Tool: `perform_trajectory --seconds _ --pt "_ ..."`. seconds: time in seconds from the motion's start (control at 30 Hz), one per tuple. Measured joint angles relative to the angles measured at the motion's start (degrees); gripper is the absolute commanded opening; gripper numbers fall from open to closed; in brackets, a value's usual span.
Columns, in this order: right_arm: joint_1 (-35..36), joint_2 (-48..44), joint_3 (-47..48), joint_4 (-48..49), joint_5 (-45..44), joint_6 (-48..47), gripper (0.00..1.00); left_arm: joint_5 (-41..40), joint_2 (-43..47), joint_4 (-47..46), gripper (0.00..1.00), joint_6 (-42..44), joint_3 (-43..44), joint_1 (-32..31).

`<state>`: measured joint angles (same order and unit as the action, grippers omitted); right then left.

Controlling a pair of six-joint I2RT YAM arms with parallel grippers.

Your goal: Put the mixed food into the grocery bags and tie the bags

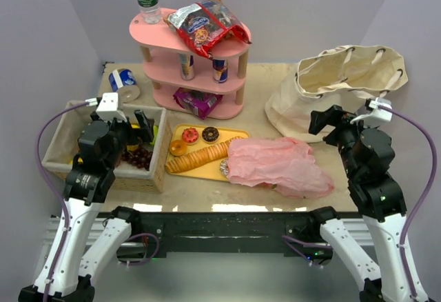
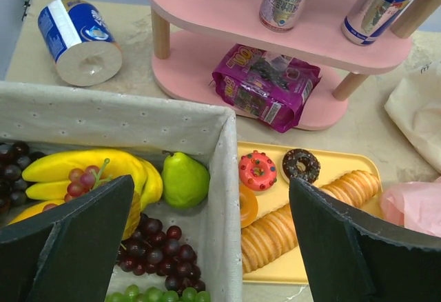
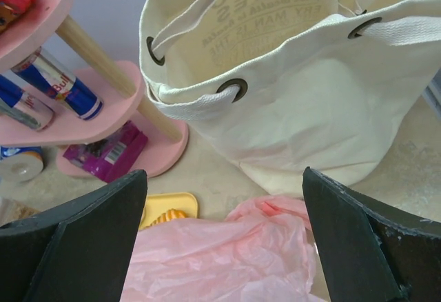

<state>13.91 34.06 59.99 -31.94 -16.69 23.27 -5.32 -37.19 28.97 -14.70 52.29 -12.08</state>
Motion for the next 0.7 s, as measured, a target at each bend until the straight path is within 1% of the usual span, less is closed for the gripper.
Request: perform_trajectory --seconds 0.27,0.37,0.53,0.7 --pt "-0.02 2.71 1.49 -4.48 1.9 -2.34 0.99 0.55 0.46 -1.22 1.0 0.96 -0.11 -0.02" --pt "-0.07 3.93 3.54 -5.16 3.91 -4.13 0.99 2.23 1.07 -1.92 1.0 2.16 -0.44 0.0" --pt "-0.07 11.5 13.29 -5.33 8.07 -7.54 0.99 7.02 0.31 -3.3 1.0 3.91 -0.44 -0.02" --pt "-0.07 22.34 23.3 -5.84 9.81 -10.95 0.99 12.92 -2.78 -5.97 1.0 4.2 -0.42 0.0"
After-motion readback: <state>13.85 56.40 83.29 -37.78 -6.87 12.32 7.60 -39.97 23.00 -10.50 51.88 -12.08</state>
